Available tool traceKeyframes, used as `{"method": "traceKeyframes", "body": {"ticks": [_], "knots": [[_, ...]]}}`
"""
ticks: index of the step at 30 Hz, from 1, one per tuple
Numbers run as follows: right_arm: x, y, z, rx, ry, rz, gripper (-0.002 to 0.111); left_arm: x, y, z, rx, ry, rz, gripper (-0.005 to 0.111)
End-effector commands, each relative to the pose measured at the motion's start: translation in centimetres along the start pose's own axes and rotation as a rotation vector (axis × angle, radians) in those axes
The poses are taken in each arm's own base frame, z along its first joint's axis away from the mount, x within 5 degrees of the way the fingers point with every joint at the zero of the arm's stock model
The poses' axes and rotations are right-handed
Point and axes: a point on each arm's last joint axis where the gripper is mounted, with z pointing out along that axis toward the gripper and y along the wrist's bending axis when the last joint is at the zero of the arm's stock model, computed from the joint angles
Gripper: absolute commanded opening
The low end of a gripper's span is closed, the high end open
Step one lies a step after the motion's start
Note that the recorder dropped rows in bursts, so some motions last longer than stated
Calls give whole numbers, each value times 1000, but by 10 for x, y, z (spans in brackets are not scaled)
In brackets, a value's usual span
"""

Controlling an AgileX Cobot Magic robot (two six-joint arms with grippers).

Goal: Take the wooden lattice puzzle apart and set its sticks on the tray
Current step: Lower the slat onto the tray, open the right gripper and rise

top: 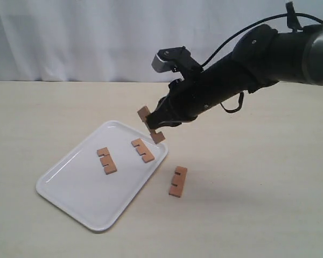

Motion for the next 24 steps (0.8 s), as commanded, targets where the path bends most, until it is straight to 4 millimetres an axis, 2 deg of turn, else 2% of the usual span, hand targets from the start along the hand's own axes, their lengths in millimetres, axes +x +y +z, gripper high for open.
{"method": "traceKeyframes", "body": {"ticks": [1, 5, 8, 10, 13, 15, 18, 24], "knots": [[-3, -4, 21, -85, -105, 51, 4, -1, 0, 0, 8, -10, 0, 0], [0, -13, 50, -162, -197, 137, 4, -1, 0, 0, 8, -10, 0, 0], [15, -26, 76, -158, -175, 215, 5, -1, 0, 0, 8, -10, 0, 0], [22, -31, 86, -153, -152, 229, 14, -1, 0, 0, 8, -10, 0, 0], [22, -30, 86, -165, -153, 233, 38, -1, 0, 0, 8, -10, 0, 0], [21, -29, 85, -164, -157, 230, 46, -1, 0, 0, 8, -10, 0, 0], [18, -28, 81, -164, -167, 225, 51, -1, 0, 0, 8, -10, 0, 0], [9, -23, 67, -157, -191, 190, 50, -1, 0, 0, 8, -10, 0, 0]]}}
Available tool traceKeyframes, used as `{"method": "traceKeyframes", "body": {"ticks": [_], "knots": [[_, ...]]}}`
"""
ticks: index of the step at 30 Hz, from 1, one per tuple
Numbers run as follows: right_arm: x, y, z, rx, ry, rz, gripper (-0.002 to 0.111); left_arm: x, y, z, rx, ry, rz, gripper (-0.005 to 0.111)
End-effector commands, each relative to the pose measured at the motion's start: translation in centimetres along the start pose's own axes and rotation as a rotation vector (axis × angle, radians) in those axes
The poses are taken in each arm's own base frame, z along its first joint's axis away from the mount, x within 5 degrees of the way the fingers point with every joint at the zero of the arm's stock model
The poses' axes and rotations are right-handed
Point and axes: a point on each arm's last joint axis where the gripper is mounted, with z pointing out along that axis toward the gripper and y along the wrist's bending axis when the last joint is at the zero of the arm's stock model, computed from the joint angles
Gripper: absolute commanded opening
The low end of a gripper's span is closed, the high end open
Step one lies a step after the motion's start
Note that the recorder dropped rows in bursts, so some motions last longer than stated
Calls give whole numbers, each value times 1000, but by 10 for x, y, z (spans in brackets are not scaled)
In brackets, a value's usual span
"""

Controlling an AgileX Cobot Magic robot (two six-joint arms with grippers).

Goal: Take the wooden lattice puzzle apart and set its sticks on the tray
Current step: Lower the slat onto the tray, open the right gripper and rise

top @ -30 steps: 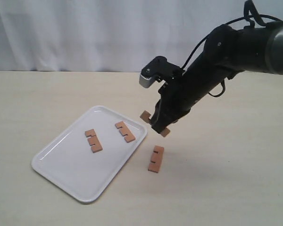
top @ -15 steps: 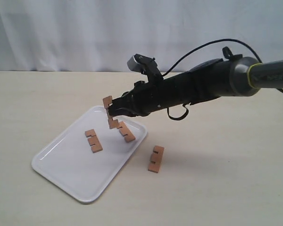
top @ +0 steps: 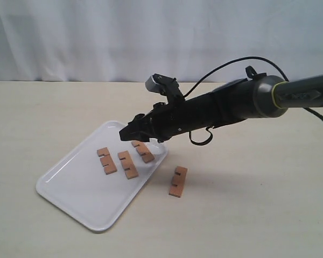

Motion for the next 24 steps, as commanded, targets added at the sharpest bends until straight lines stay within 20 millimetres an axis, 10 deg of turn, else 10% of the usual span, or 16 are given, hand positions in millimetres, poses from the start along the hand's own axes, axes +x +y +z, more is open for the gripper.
{"method": "traceKeyframes", "body": {"ticks": [1, 24], "knots": [[-12, 12, -14, -2, -26, -62, 50, -1, 0, 0, 8, -10, 0, 0], [-25, 17, -26, 71, -87, -61, 50, -1, 0, 0, 8, -10, 0, 0]]}}
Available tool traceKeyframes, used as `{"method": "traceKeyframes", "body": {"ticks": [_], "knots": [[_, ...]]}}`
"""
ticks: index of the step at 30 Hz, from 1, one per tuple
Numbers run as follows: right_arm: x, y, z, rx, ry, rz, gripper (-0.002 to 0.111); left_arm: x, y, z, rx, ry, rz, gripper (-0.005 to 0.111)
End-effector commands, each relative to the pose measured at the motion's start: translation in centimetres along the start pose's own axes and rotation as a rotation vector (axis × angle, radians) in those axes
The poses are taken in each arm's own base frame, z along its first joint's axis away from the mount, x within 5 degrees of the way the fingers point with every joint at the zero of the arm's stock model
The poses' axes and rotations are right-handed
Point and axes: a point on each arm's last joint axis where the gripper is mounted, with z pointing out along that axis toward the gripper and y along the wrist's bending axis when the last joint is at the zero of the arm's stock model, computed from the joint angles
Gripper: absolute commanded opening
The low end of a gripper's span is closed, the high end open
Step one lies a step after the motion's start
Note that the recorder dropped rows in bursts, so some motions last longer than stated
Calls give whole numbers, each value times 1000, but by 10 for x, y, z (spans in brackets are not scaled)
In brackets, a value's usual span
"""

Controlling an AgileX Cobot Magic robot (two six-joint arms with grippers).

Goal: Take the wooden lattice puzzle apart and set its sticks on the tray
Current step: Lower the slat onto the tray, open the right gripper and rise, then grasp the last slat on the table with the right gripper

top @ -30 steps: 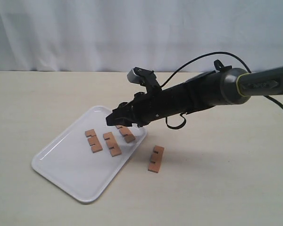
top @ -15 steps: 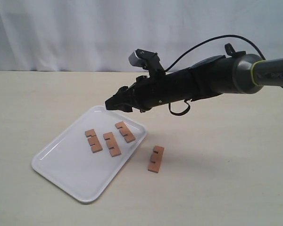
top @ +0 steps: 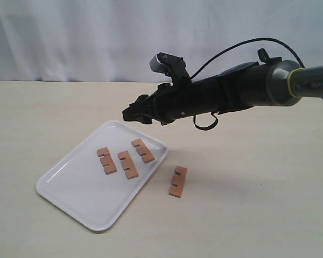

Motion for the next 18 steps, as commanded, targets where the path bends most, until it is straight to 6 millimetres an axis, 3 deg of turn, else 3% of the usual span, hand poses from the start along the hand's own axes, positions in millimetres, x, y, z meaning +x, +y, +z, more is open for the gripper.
{"method": "traceKeyframes", "body": {"ticks": [1, 5, 12, 18], "knots": [[-1, 0, -3, 28, 16, -56, 50, -1, 0, 0, 8, -10, 0, 0], [6, -8, -6, 121, 117, -147, 51, -1, 0, 0, 8, -10, 0, 0], [2, -16, -34, 399, 221, -56, 68, -1, 0, 0, 8, -10, 0, 0], [16, -27, -53, 625, 394, 65, 68, -1, 0, 0, 8, -10, 0, 0]]}}
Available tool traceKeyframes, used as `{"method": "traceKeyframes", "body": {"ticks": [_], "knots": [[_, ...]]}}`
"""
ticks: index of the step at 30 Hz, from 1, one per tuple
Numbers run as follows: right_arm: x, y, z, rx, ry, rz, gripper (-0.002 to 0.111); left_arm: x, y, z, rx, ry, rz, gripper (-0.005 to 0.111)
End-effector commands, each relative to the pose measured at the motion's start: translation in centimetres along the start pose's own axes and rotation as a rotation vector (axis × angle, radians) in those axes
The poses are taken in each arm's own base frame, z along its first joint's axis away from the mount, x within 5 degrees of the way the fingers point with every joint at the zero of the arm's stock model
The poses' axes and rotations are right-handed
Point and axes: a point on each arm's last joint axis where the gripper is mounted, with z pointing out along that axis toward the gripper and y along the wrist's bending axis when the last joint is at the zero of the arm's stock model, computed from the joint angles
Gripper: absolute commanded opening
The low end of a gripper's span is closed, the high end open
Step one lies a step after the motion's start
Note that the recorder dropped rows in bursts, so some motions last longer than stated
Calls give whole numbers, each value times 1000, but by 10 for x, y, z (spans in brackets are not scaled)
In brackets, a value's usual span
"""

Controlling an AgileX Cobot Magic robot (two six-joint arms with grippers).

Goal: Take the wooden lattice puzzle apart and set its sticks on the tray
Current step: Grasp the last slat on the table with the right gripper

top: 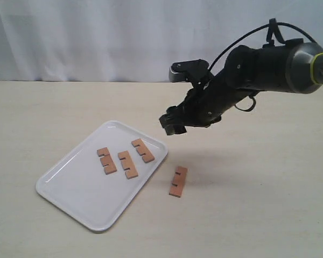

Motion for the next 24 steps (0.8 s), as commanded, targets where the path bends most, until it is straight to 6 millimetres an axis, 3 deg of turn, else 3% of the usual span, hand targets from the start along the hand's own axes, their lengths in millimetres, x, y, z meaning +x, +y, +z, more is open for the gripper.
{"method": "traceKeyframes", "body": {"ticks": [1, 6, 12, 19, 24], "knots": [[14, -12, 1, 143, 151, 99, 68, -1, 0, 0, 8, -10, 0, 0], [21, -8, 19, 72, 192, 163, 68, -1, 0, 0, 8, -10, 0, 0], [27, 6, 36, 8, 233, 22, 68, -1, 0, 0, 8, -10, 0, 0], [30, 30, 39, 125, 243, -61, 68, -1, 0, 0, 8, -10, 0, 0], [32, 36, 46, 190, 234, 44, 68, -1, 0, 0, 8, -10, 0, 0]]}}
